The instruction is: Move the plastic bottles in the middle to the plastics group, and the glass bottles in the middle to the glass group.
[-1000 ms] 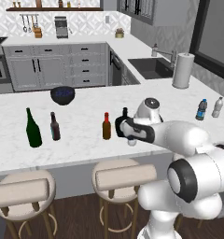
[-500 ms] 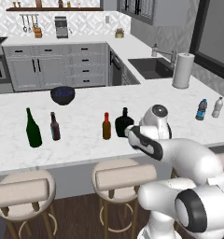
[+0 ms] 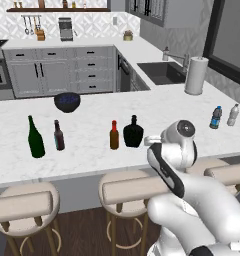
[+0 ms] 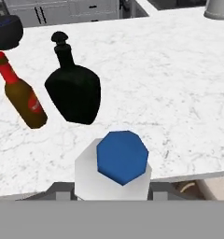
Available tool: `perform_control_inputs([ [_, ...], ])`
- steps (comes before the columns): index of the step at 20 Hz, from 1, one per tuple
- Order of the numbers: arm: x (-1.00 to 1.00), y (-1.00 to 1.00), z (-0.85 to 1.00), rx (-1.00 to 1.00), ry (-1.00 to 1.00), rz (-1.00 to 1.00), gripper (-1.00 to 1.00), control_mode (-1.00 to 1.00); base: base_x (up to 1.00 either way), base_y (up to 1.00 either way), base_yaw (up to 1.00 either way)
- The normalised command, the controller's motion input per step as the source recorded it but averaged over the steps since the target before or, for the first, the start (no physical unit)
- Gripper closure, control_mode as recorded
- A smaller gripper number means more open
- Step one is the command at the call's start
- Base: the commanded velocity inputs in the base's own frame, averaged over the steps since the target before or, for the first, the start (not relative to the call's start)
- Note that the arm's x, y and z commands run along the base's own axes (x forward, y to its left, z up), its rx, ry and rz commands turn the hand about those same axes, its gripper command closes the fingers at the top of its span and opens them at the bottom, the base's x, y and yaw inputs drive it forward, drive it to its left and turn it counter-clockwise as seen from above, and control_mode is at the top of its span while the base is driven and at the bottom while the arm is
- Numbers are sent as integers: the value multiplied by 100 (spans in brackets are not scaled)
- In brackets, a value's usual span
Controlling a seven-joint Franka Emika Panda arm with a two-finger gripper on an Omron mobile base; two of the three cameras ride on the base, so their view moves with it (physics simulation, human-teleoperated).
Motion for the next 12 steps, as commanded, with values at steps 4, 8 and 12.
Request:
perform_control_inputs([
  [4,-12,-41,1,4,-13,-11,100,-100,0,0,0],
  [8,14,-63,9,11,-2,-8,100,-100,0,0,0],
  [12,34,-52,23,17,0,-10,100,-100,0,0,0],
])
